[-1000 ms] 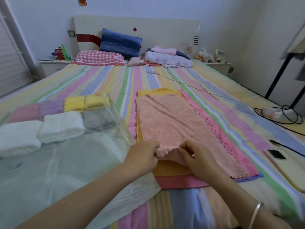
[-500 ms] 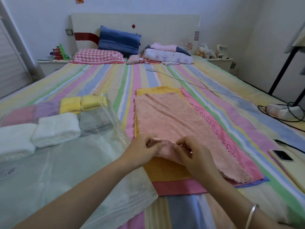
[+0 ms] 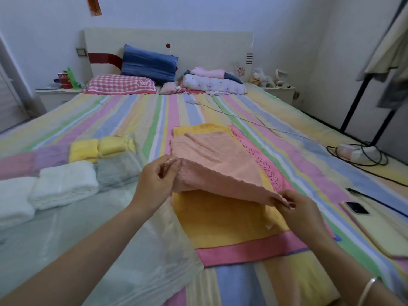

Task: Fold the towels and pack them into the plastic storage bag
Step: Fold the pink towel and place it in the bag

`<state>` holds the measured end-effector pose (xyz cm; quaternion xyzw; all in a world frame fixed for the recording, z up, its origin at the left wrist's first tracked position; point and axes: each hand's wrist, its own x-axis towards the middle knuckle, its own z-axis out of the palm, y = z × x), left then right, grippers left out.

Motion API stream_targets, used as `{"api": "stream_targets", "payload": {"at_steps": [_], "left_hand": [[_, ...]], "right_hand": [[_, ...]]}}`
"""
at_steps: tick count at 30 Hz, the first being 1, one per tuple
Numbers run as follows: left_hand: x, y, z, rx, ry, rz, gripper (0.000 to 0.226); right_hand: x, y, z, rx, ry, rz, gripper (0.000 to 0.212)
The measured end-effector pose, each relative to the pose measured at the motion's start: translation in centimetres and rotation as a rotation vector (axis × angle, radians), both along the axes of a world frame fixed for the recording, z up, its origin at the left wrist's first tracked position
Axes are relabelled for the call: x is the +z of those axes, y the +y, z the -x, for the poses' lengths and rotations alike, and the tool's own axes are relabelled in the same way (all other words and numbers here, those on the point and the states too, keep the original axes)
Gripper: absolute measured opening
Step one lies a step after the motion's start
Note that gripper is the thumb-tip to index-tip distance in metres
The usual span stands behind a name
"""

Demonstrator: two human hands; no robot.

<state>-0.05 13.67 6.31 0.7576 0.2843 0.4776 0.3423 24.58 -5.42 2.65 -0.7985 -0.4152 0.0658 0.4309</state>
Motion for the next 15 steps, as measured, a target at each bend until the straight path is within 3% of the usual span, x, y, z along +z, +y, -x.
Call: {"api": "stream_targets", "payload": {"at_steps": [3,6,10,13,15], "left_hand": [[1.1,0.1,0.9,0.113,0.010,-0.102,0.025],[1.3,-0.5,1.9,0.180,0.080,-0.213,0.025],[1.8,-1.7,3.6,0.218,0.082,-0.248,0.026],[2.9,-2.8,5.2,0.182,0.104,-0.210,0.028],[3.2,-3.3,6.5,0.158,0.190,-0.164,0.029]], "right_hand": [[2.2,-0.6,0.0,0.035,0.155,-0.271,0.022],[4.0,-1.1,0.8,0.055,0.192,-0.424,0.029],[5.4,-1.7,2.4,-0.006,0.201,-0.444,0.023],[6.5,-2.7,3.2,0.011,0.172,-0.395,0.045],[7.8,-3.7,3.7,0.031,0.150,-0.333,0.045]]}}
